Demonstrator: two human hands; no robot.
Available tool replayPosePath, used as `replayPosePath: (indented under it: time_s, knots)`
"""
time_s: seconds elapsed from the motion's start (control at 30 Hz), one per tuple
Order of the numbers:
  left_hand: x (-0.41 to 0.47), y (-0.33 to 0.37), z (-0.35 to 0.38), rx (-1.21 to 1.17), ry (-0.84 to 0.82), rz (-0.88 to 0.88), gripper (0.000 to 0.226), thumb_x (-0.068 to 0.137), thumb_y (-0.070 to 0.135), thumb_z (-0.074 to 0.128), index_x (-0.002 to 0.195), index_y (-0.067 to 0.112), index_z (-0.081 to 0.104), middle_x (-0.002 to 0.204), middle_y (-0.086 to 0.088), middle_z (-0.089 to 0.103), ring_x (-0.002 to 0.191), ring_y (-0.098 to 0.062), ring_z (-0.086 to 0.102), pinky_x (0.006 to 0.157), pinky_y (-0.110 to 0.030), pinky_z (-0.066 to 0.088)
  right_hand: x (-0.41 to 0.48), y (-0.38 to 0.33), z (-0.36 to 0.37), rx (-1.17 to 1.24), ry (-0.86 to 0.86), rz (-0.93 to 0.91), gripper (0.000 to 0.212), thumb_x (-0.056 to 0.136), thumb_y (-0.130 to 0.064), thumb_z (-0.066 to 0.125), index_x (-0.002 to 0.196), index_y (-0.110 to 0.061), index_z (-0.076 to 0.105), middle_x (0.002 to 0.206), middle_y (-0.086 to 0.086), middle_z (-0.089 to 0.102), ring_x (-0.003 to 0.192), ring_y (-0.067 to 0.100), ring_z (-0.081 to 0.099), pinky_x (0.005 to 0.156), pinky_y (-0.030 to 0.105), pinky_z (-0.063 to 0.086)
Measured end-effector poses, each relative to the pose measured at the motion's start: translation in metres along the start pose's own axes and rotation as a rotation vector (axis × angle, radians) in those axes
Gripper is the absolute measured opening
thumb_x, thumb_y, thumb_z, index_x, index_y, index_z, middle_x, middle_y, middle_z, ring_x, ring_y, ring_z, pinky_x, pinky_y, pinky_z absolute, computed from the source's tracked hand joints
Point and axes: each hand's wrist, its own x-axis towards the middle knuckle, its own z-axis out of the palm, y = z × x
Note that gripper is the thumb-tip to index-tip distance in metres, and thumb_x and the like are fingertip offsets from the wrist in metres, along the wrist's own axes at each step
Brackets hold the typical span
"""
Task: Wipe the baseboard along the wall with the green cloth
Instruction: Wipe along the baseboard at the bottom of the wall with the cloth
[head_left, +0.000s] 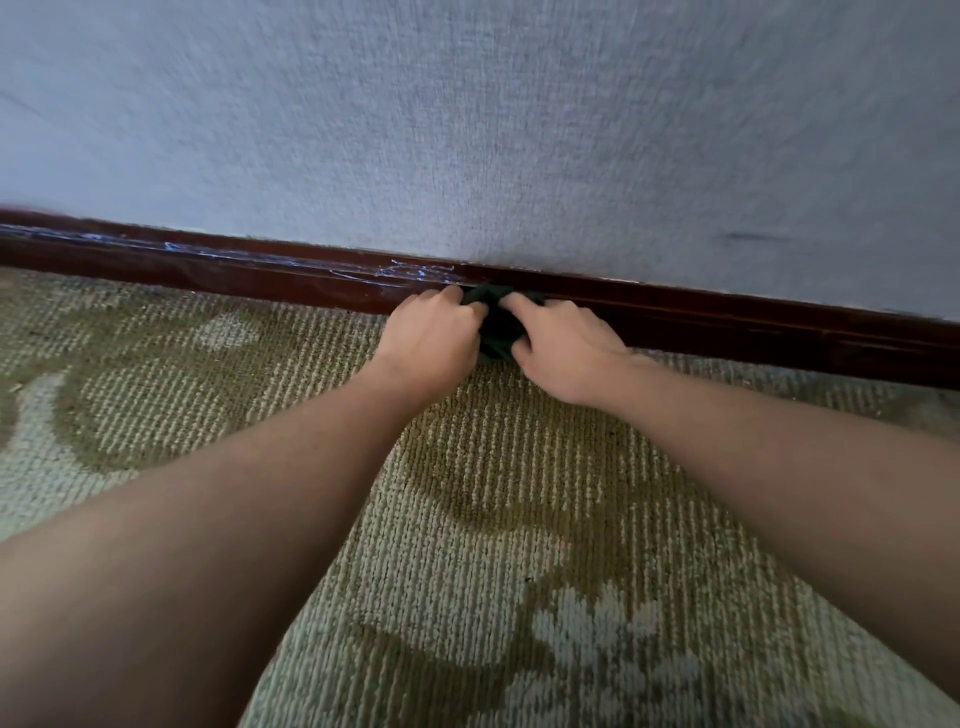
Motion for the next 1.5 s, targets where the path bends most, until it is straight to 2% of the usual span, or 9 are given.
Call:
replayPosePath:
  time_s: [0.13,0.27,0.4,0.77,0.97,1.1,1.23,1.4,1.5]
  knots:
    - [-0.004,-0.002,0.001,-0.092,0.031,-0.030,0.043,0.090,0.008,0.046,0.133,0.013,0.046,0.113,-0.017,0.052,0.100,-0.032,0.052,0.086,-0.039,0.044,-0.004,0.002,-0.003,-0.007,0.057,0.012,0.044,0.094,-0.022,0.039,0.137,-0.025,0.033,0.109,0.015,0.052,0.084,0.030,0.055,0.063,0.032,0.041]
    - [0.002,0.012,-0.001,-0.321,0.067,-0.218,0.039,0.089,0.002,0.047,0.126,0.011,0.052,0.119,-0.020,0.044,0.100,-0.037,0.051,0.091,-0.041,0.045,0.000,0.002,-0.003,0.194,0.048,0.073,0.050,0.094,-0.016,0.036,0.142,-0.030,0.030,0.120,0.016,0.046,0.093,0.030,0.052,0.074,0.032,0.044]
    - [0.006,0.022,0.002,-0.407,0.081,-0.340,0.038,0.089,0.002,0.044,0.126,0.011,0.050,0.126,-0.021,0.037,0.107,-0.038,0.044,0.098,-0.041,0.037,0.001,-0.002,0.000,0.260,0.038,0.092,0.052,0.094,-0.012,0.035,0.143,-0.030,0.029,0.124,0.017,0.043,0.103,0.034,0.050,0.085,0.035,0.045]
    - [0.010,0.022,0.003,-0.618,0.151,-0.589,0.039,0.093,0.001,0.038,0.125,0.015,0.056,0.123,-0.017,0.039,0.093,-0.035,0.054,0.090,-0.037,0.044,0.006,-0.013,-0.002,0.176,0.020,0.089,0.055,0.092,-0.010,0.041,0.142,-0.031,0.030,0.120,0.017,0.042,0.099,0.036,0.052,0.081,0.037,0.046]
    - [0.004,0.020,0.012,-0.486,0.121,-0.478,0.044,0.090,-0.002,0.042,0.129,0.017,0.048,0.121,-0.018,0.041,0.104,-0.034,0.047,0.088,-0.037,0.041,0.009,-0.016,0.001,0.256,0.076,0.113,0.049,0.091,-0.008,0.040,0.136,-0.027,0.041,0.120,0.018,0.048,0.103,0.035,0.051,0.081,0.031,0.041]
    - [-0.002,0.011,0.016,-0.300,0.065,-0.255,0.049,0.085,-0.001,0.052,0.131,0.009,0.039,0.126,-0.020,0.034,0.112,-0.033,0.040,0.088,-0.038,0.043,0.012,-0.019,-0.001,0.376,0.123,0.148,0.041,0.090,-0.013,0.042,0.129,-0.023,0.049,0.121,0.015,0.055,0.098,0.032,0.056,0.078,0.031,0.044]
    - [-0.009,0.004,0.020,-0.057,0.062,-0.096,0.057,0.083,0.005,0.058,0.135,0.003,0.034,0.125,-0.020,0.036,0.109,-0.032,0.040,0.083,-0.036,0.044,0.015,-0.022,-0.002,0.429,0.145,0.182,0.039,0.090,-0.012,0.041,0.126,-0.021,0.053,0.123,0.013,0.056,0.104,0.031,0.055,0.088,0.035,0.047]
    - [-0.004,-0.001,0.008,0.080,0.112,-0.091,0.040,0.076,-0.003,0.063,0.115,0.002,0.054,0.110,-0.022,0.049,0.098,-0.035,0.048,0.069,-0.037,0.047,0.015,-0.022,0.001,0.372,0.109,0.185,0.042,0.092,-0.014,0.040,0.132,-0.023,0.048,0.129,0.014,0.046,0.110,0.032,0.050,0.092,0.035,0.043]
    - [-0.002,-0.010,0.002,0.198,0.191,-0.020,0.023,0.064,0.002,0.075,0.086,0.004,0.071,0.092,-0.023,0.060,0.081,-0.039,0.058,0.066,-0.038,0.050,0.009,-0.024,0.000,0.277,0.089,0.158,0.042,0.091,-0.018,0.046,0.134,-0.023,0.046,0.128,0.017,0.040,0.106,0.035,0.050,0.092,0.035,0.041]
